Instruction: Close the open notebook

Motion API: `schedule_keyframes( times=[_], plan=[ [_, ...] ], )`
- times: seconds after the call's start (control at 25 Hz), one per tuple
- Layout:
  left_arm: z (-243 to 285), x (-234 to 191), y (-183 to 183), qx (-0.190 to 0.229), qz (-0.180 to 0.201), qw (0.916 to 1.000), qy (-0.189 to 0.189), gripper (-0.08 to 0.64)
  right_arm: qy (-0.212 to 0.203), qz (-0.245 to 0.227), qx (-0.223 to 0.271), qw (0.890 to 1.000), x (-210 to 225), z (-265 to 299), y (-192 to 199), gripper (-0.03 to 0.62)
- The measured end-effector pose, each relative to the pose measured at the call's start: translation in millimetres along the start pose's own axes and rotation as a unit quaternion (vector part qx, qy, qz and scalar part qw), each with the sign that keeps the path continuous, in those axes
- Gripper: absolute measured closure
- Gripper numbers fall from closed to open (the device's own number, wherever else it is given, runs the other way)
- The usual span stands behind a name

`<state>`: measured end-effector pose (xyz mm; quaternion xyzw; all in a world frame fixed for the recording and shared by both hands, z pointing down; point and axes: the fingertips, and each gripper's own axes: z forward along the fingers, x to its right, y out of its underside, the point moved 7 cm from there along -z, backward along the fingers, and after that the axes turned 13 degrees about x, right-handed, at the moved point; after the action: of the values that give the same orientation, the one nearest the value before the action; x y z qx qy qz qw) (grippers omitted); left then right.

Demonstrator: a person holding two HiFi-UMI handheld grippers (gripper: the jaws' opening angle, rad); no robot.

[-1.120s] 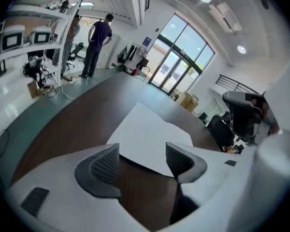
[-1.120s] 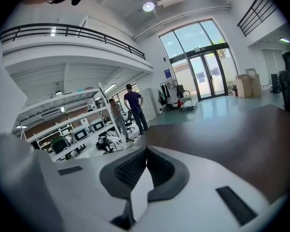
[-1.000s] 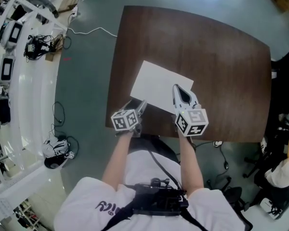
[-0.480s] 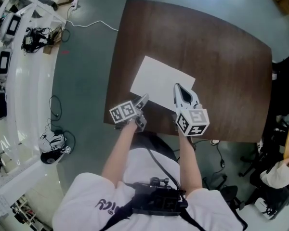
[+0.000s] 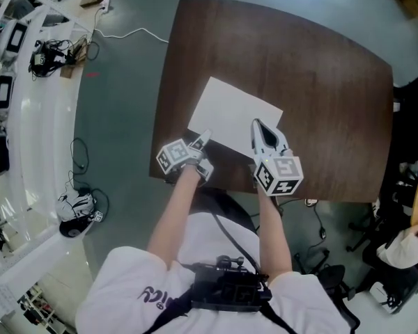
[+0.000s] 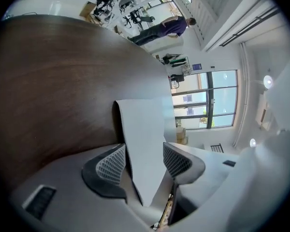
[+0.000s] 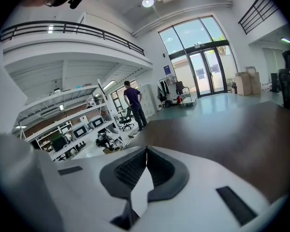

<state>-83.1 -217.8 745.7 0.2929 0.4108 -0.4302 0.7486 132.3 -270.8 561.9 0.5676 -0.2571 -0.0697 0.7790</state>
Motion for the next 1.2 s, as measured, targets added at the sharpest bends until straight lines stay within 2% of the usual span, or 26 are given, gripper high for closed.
schedule_keyframes(
  times=[0.32,0.56,0.76,0.88,1.0,1.08,1.2],
  plan=[
    [1.6,-11.9,0.7,-0.002,0.019,0.9989,-0.043,0.520,0.014,0.002,0.002,1.000,4.3,-7.8,-2.1,0.589],
    [1.6,-13.0,0.0,-0.003,0.032,0.9992,-0.022,0.549,0.026,0.003,0.006,1.000,8.8,-15.5,1.2,0.589],
    [-0.2,-0.8,1.2,0.003,0.092,0.9957,0.005,0.551,0.031,0.006,0.015,0.999,11.7,-22.0,-0.8,0.589],
    [-5.4,6.3,1.7,0.003,0.151,0.9883,0.019,0.551,0.033,0.006,0.021,0.999,6.8,-28.0,-0.4,0.589],
    [-11.6,14.9,5.9,0.005,0.212,0.9769,0.028,0.551,0.036,0.005,0.028,0.999,3.0,-36.2,0.4,0.589],
    [-15.4,21.6,9.4,0.005,0.256,0.9661,0.031,0.551,0.038,0.004,0.033,0.999,1.4,-41.8,-1.1,0.589],
    [-21.0,27.5,18.0,0.002,0.334,0.9422,0.029,0.551,0.046,0.001,0.043,0.998,1.1,-53.6,-5.1,0.589]
  ],
)
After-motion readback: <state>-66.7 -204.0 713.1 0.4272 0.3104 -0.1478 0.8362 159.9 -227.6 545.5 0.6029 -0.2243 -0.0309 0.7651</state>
